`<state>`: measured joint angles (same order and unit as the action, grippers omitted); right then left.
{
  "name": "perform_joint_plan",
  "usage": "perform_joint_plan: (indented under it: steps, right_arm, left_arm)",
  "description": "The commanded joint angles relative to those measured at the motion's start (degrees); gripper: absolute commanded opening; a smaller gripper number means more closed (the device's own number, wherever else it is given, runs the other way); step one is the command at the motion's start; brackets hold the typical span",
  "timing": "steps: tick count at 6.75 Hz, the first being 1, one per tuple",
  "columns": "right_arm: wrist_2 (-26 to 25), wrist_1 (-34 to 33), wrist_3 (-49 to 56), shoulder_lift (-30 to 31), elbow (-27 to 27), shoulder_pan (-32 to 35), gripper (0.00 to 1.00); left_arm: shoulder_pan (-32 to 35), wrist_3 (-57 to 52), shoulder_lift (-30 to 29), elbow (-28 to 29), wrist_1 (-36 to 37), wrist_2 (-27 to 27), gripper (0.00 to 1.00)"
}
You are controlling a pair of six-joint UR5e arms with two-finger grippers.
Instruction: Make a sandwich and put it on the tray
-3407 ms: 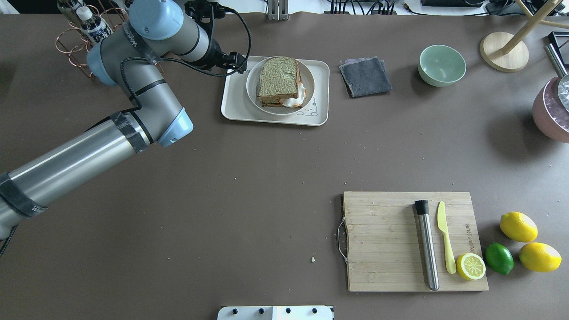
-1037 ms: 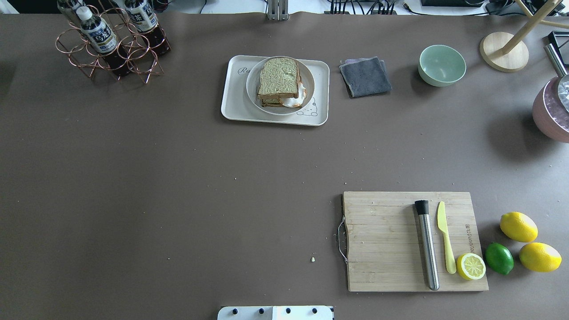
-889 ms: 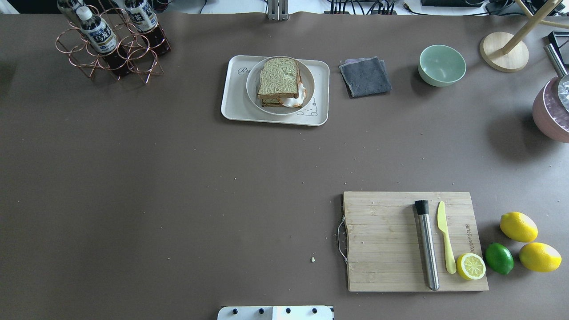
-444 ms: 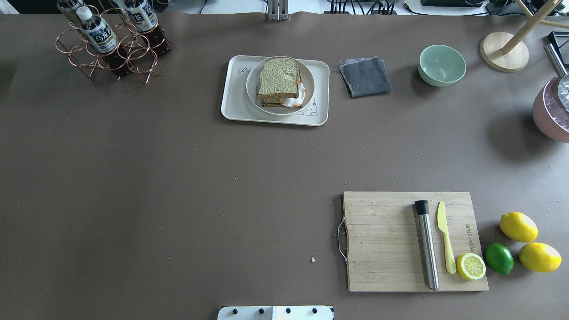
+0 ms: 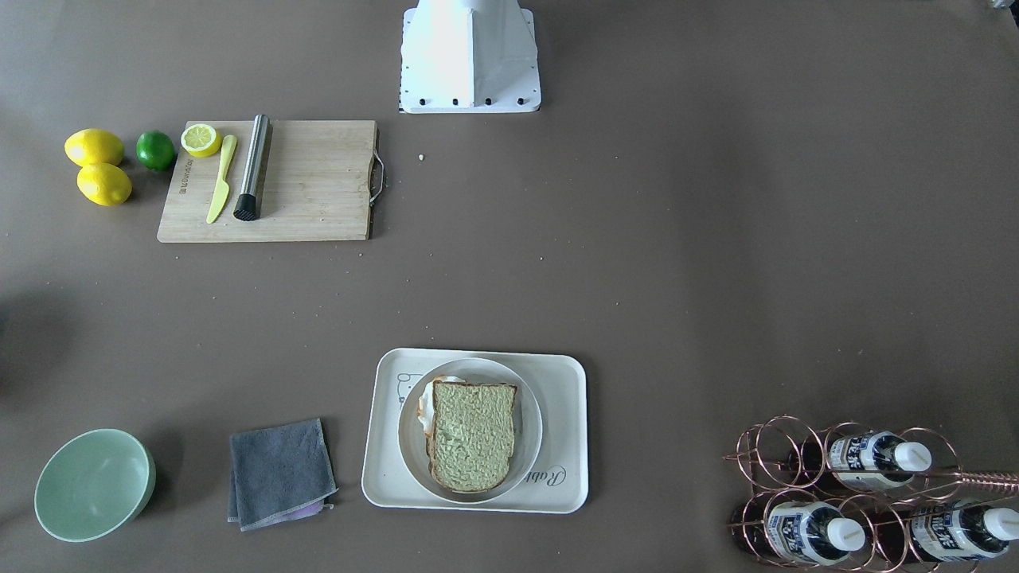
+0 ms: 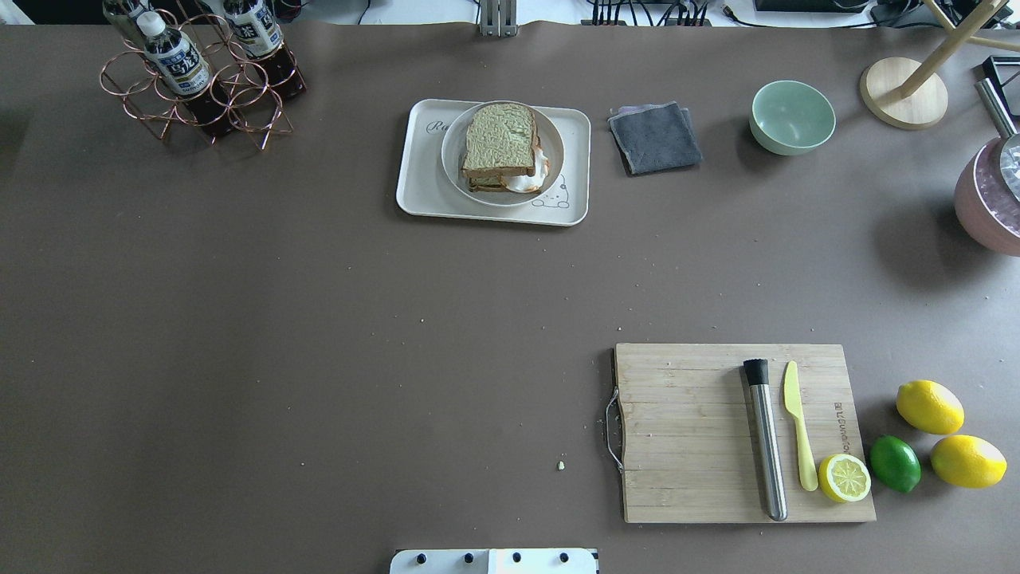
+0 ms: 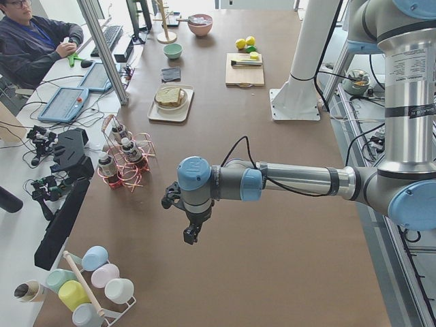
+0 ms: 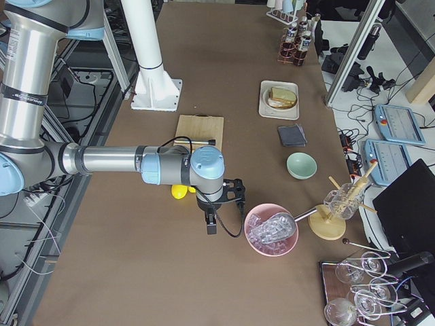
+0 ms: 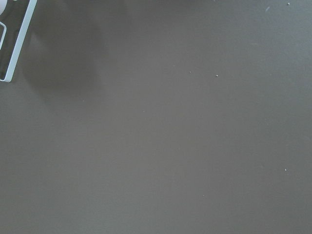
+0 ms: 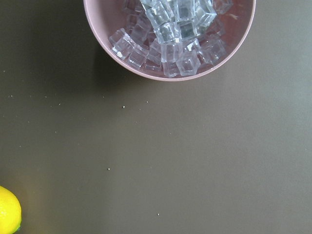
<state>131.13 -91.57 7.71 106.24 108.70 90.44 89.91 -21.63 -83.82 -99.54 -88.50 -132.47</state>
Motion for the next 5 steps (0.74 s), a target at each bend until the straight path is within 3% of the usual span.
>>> perform_joint_plan:
  steps: [1, 5]
  right_arm:
    - [0.00, -0.02, -0.41, -0.07, 0.02, 0.00, 1.00]
    - [0.09, 0.07, -0.41, -0.25, 0.73, 0.09, 1.00]
  left_arm:
    - [0.00, 0.01, -0.02, 0.14, 0.00, -0.76, 0.97]
    - [0.00, -0.08, -0.02, 0.05, 0.00, -0.86, 0.97]
